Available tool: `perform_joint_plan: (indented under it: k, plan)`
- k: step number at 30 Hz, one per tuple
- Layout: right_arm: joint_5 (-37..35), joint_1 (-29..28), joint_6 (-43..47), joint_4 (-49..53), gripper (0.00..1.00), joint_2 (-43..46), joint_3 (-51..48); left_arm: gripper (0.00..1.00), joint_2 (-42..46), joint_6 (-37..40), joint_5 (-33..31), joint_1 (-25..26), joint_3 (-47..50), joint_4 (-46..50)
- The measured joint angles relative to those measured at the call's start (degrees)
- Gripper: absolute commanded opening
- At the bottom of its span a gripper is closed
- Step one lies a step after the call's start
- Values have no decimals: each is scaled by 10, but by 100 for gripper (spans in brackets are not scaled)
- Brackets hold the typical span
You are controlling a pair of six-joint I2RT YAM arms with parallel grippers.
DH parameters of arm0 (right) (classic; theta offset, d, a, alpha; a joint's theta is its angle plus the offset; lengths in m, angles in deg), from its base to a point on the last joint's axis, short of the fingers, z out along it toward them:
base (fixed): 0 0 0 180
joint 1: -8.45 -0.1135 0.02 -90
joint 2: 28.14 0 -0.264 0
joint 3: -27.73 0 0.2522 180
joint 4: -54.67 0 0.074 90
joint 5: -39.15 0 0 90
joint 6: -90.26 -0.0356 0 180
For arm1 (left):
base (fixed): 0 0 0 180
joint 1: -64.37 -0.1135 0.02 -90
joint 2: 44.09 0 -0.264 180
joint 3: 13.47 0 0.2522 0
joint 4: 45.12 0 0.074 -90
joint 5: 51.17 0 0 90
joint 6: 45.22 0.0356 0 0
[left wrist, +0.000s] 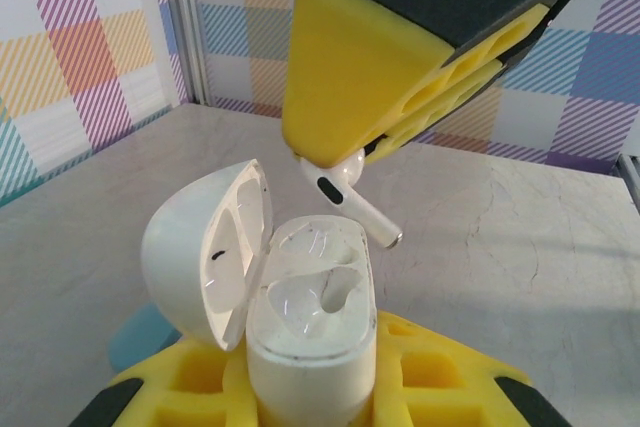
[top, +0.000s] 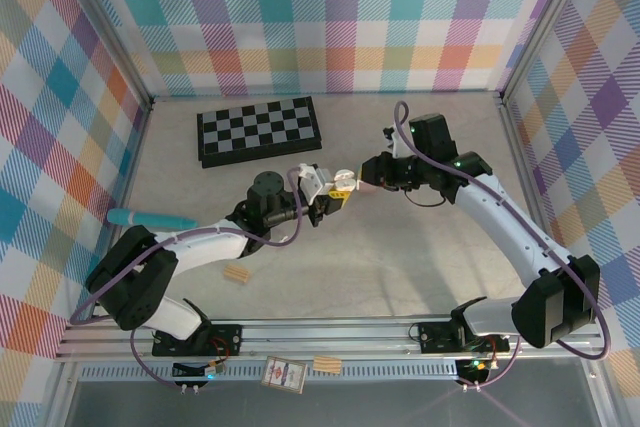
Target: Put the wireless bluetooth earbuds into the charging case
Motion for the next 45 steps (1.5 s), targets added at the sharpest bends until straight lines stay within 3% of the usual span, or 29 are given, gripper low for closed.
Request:
perform_joint_plan:
  k: [45]
  plan:
    - [2, 4, 1, -68, 19, -5, -21, 12, -33, -62, 9, 10, -17, 0]
